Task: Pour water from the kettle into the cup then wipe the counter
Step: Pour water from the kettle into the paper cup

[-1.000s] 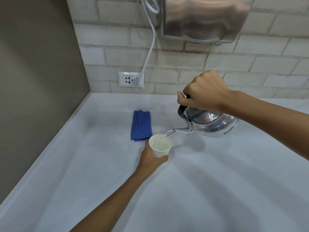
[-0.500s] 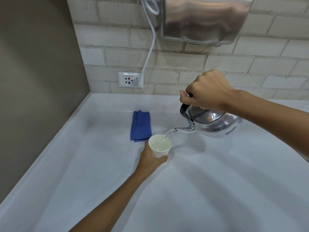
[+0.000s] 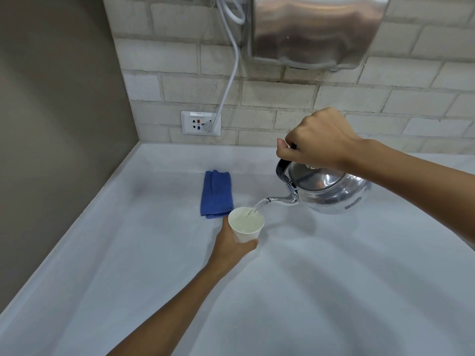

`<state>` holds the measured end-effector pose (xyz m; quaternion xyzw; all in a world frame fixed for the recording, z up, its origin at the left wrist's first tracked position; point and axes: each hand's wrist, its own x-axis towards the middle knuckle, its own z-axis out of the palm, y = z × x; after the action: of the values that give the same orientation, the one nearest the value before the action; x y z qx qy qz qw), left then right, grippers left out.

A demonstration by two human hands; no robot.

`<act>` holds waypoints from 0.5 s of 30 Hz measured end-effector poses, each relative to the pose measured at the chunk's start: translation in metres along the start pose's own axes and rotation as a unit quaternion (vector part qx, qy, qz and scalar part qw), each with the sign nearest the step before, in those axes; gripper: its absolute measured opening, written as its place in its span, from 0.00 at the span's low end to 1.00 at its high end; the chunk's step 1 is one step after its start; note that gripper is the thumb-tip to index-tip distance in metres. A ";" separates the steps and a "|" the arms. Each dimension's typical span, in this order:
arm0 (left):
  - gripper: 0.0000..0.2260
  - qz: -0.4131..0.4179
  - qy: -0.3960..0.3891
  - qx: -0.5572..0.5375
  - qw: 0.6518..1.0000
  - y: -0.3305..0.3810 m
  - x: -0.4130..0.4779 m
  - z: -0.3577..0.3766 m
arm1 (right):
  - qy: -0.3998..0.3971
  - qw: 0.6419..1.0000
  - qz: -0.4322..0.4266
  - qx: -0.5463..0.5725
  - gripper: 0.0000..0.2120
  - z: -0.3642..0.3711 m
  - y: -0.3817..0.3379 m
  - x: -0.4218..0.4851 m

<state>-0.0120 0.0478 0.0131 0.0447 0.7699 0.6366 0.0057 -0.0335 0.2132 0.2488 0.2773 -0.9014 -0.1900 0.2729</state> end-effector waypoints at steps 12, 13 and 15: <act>0.32 0.005 0.002 0.014 1.000 -0.002 0.000 -0.002 | 0.036 0.989 0.107 0.097 0.22 0.045 0.005 -0.016; 0.32 0.006 0.004 0.015 1.000 -0.002 0.000 -0.002 | 0.039 0.985 0.123 0.111 0.22 0.051 0.007 -0.016; 0.33 0.006 0.010 0.019 1.000 -0.003 0.000 -0.001 | 0.038 0.975 0.164 0.142 0.22 0.065 0.013 -0.017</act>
<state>-0.0124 0.0457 0.0100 0.0430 0.7813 0.6227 -0.0069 -0.0663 0.2460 0.1982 0.1687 -0.9413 -0.0019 0.2925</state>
